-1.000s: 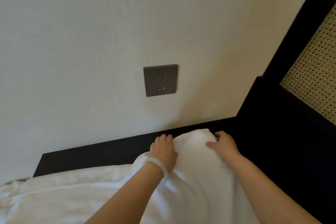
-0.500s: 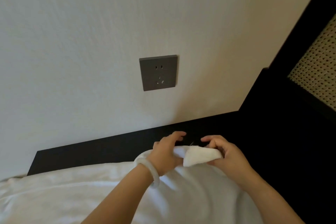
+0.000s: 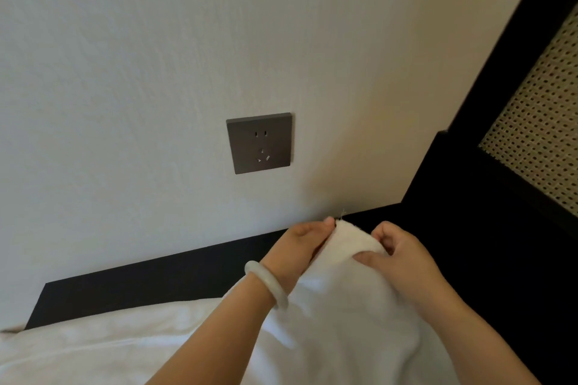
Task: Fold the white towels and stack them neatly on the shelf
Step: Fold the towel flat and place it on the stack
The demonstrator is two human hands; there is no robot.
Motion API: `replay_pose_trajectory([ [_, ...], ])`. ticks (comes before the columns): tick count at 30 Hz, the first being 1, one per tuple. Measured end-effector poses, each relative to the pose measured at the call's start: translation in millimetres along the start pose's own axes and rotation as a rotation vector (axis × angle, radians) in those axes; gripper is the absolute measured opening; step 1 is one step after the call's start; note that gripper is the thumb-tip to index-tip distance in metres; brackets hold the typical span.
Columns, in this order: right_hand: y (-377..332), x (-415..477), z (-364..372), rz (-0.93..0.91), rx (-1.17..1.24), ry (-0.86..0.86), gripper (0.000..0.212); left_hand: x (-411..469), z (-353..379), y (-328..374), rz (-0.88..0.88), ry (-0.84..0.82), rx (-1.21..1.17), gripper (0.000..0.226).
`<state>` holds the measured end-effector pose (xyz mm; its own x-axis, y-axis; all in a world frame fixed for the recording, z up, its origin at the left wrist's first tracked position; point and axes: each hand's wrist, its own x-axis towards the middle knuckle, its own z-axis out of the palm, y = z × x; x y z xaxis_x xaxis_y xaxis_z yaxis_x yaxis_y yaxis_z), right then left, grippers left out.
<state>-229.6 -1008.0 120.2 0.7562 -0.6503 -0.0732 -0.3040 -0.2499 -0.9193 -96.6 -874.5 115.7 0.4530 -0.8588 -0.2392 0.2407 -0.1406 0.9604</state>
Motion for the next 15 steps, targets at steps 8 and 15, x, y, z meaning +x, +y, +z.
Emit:
replay_pose_trajectory([
  [8, -27.4, 17.3, -12.5, -0.004, 0.115, -0.082, 0.037, 25.5, 8.2, 18.6, 0.272, 0.126, 0.394, 0.011],
  [15, -17.5, 74.3, -74.9, 0.029, -0.029, 0.237, 0.025, 27.4, -28.6, 9.6, 0.083, 0.102, 1.191, 0.008],
])
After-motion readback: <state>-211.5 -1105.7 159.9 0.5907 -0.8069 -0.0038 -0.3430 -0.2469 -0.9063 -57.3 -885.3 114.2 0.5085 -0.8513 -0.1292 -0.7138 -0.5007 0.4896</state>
